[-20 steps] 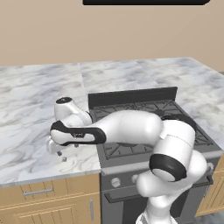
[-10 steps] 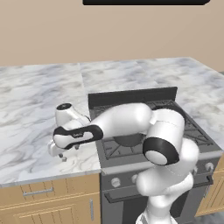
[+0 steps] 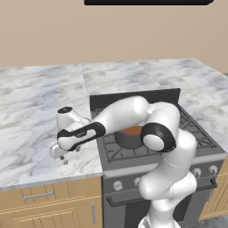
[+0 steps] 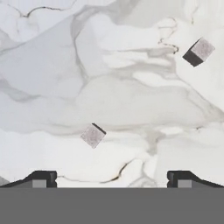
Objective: Pick up the sugar cube(s) and place them in the saucepan with hot chocolate.
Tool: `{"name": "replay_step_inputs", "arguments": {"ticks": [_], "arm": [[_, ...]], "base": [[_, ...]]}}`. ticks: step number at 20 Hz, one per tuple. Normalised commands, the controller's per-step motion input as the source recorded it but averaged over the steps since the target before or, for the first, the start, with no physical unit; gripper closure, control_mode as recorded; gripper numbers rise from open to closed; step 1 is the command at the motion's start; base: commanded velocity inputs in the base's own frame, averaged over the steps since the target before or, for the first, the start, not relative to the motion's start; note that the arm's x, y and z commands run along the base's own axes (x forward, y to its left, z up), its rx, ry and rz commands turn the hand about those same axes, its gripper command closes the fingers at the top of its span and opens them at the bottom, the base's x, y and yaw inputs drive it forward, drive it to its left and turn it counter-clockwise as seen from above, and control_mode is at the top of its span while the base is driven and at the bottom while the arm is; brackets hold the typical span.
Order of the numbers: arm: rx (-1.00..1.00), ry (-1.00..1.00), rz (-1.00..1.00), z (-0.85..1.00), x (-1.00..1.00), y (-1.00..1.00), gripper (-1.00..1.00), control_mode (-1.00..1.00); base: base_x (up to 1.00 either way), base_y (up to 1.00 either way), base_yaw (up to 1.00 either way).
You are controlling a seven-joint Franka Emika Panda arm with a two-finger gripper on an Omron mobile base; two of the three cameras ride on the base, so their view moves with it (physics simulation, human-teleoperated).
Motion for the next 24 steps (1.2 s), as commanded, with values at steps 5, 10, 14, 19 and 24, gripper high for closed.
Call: {"name": "replay_step_inputs", "arguments": {"ticks": [5, 10, 14, 19, 24], "arm": [[0.0, -0.04, 0.0, -0.07, 0.0, 0.16, -1.0, -1.0], [0.03, -0.1, 0.0, -0.14, -0.34, 0.01, -1.0, -1.0], [0.08, -0.05, 0.0, -0.2, -0.39, -0.11, -1.0, -1.0], [0.1, -0.02, 0.0, -0.03, -0.3, -0.06, -1.0, -1.0], [0.07, -0.07, 0.0, 0.0, -0.01, -0.05, -1.0, -1.0]], "base": [[0.0, 0.0, 0.0], [0.0, 0.0, 0.0], [0.0, 0.0, 0.0], [0.0, 0.0, 0.0], [0.0, 0.0, 0.0]]}}
